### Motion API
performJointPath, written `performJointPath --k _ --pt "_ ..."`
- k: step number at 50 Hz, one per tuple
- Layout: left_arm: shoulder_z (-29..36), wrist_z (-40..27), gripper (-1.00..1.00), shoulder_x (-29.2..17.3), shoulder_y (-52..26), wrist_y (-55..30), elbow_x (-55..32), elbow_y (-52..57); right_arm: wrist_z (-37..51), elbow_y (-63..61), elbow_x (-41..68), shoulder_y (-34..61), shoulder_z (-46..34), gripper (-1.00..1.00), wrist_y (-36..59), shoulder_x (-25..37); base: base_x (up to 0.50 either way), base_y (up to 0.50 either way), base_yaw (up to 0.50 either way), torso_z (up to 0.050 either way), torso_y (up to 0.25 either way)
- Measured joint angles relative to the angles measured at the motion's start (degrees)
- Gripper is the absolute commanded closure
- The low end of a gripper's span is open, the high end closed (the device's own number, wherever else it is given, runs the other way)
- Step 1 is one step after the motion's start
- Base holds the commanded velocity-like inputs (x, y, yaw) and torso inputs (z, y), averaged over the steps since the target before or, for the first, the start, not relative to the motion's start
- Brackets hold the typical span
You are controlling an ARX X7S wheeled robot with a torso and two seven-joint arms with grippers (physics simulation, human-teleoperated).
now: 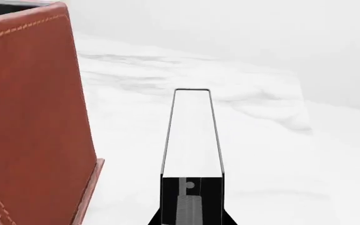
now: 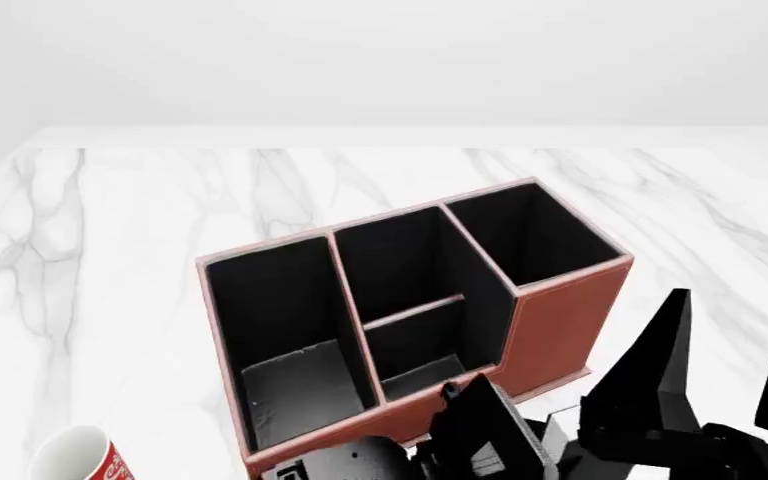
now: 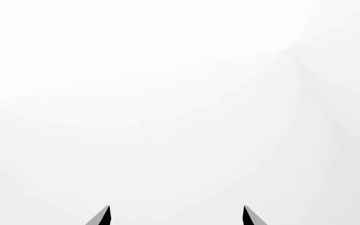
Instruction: Pick up the book and place it in the back compartment of the caddy.
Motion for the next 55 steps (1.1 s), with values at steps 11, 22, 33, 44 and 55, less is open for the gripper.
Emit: performJointPath --k 11,22,33,44,55 --pt "-0.9 -5.4 1.0 -3.9 -1.4 -4.1 -3.4 10.3 0.1 -1.4 -0.1 -0.8 -0.2 -1.0 -0.8 0.3 0.0 0.0 0.0 0.0 0.001" --pt "-2.5 -10.6 1.0 -7.5 -3.1 -8.1 -8.0 19.8 0.1 -2.1 -0.4 -1.1 -0.4 -1.0 -1.1 0.4 0.0 0.0 0.0 0.0 0.001" --pt "-4.8 -15.4 1.0 -11.6 -4.8 -10.3 -10.9 28.2 0.1 -2.2 -0.6 -1.2 -0.8 -1.0 -1.2 0.5 0.0 0.0 0.0 0.0 0.001" --pt "-6.2 -19.5 1.0 -15.4 -6.2 -11.8 -12.3 35.6 0.1 -2.0 -0.8 -1.1 -1.3 -1.0 -1.2 0.6 0.0 0.0 0.0 0.0 0.001" --pt "-7.9 -22.7 1.0 -19.3 -7.7 -12.8 -13.5 41.4 0.1 -1.8 -1.0 -1.1 -1.8 -1.0 -1.2 0.6 0.0 0.0 0.0 0.0 0.001"
